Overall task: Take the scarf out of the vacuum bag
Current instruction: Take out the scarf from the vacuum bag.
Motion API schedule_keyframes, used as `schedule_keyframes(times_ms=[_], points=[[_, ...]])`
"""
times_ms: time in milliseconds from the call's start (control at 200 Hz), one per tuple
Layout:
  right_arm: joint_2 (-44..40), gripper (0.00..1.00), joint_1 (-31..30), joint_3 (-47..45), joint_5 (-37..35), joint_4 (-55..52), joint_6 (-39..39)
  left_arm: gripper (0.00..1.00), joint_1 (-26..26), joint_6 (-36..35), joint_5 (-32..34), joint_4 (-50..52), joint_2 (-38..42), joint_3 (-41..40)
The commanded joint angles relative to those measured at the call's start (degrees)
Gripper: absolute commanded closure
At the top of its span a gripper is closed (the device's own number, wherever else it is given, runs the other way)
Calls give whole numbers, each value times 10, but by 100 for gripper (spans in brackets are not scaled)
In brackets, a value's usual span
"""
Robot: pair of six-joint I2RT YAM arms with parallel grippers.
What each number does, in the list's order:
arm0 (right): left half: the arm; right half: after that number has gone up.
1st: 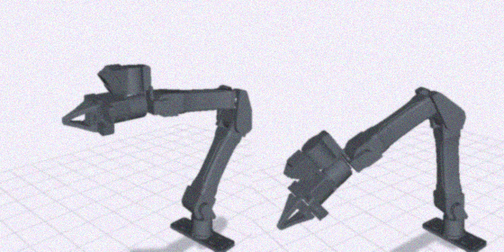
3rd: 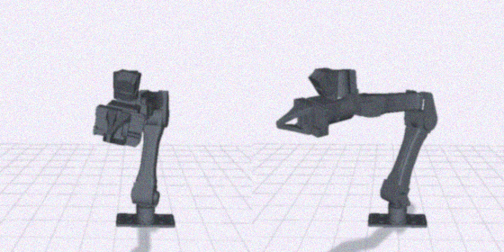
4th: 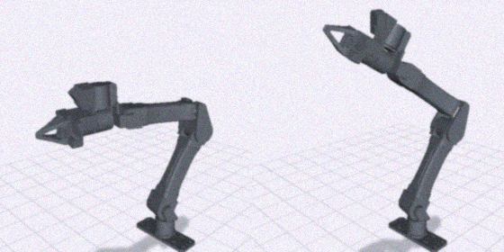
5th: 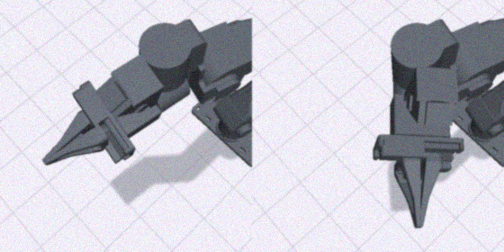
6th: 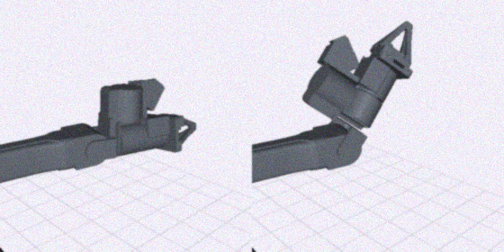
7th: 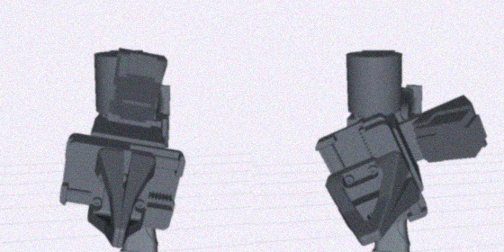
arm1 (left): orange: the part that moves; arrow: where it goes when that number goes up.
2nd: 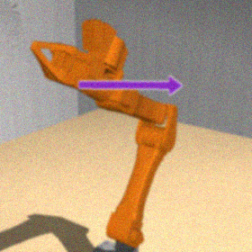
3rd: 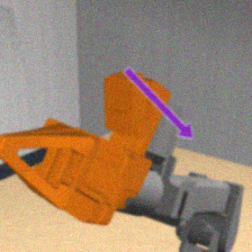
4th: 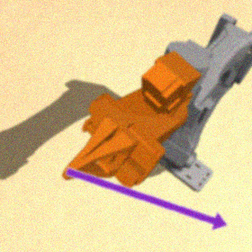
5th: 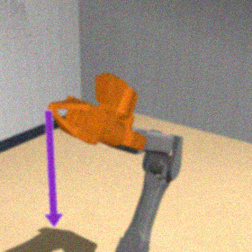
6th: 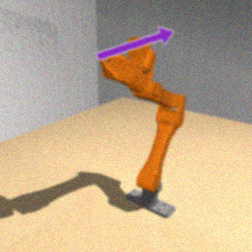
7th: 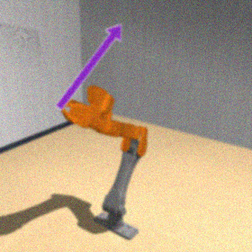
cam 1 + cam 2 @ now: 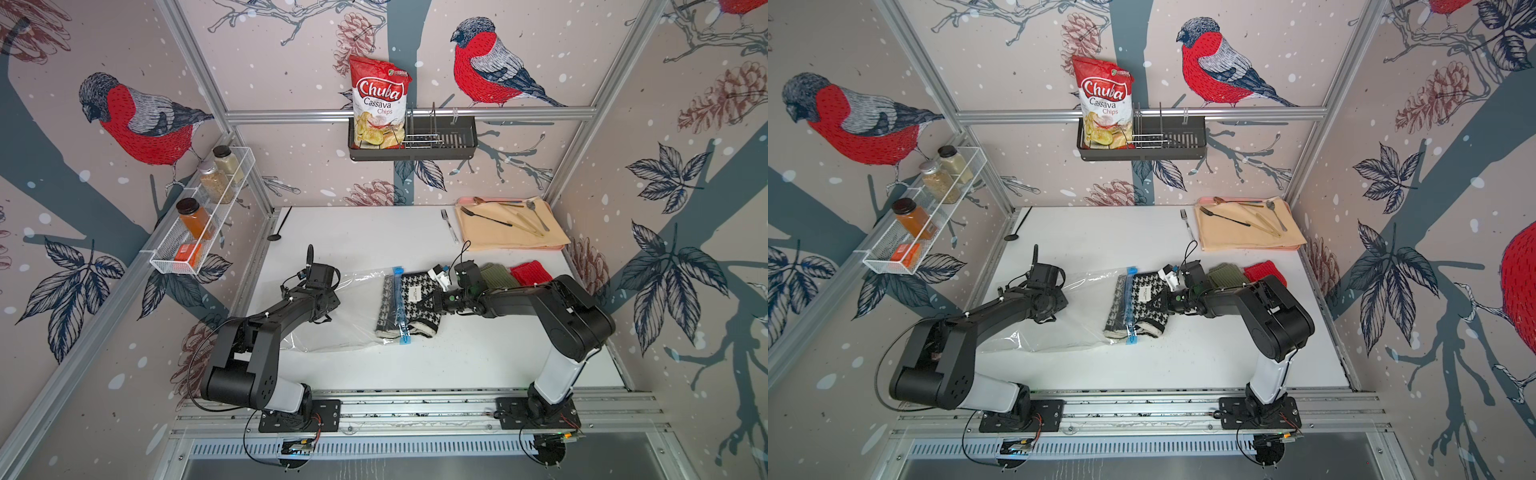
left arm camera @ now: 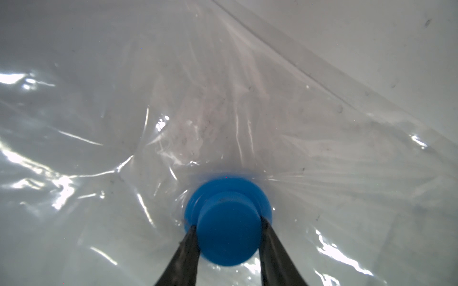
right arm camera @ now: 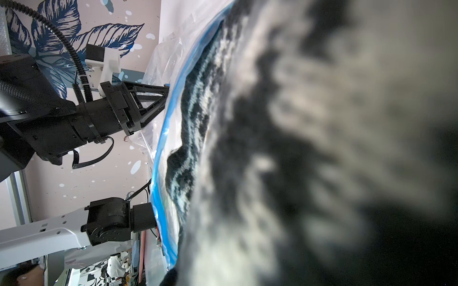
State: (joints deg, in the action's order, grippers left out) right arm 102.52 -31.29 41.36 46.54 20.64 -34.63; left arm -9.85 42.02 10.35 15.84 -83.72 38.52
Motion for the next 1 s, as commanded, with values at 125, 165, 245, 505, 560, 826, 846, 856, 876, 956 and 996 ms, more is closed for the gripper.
schedule_keyframes(times_ms=[125,165,245,505,560,826,846,856,876,956,996], points=[[-37,100,25,-19,-1,-16,1,64,3,5,-3,44,-4,-5],[-48,100,31,-22,-6,-28,5,64,4,6,-2,44,-4,-5],[-67,100,39,-19,-23,-68,18,64,4,5,0,44,-5,-3],[-64,100,47,12,-126,-244,65,64,6,7,18,48,-5,9],[-66,100,47,16,-157,-276,71,64,7,6,25,51,-7,14],[-97,100,52,18,-292,-373,69,64,9,5,67,64,-14,41],[-101,100,54,18,-297,-376,69,64,9,5,72,67,-14,44],[-102,100,54,17,-300,-377,68,64,10,4,75,69,-13,45],[-105,100,57,17,-306,-380,66,64,10,5,80,71,-12,47],[-121,87,61,15,-325,-391,63,55,10,4,88,75,-8,54],[-126,58,64,18,-322,-396,64,43,10,6,87,75,-6,55]])
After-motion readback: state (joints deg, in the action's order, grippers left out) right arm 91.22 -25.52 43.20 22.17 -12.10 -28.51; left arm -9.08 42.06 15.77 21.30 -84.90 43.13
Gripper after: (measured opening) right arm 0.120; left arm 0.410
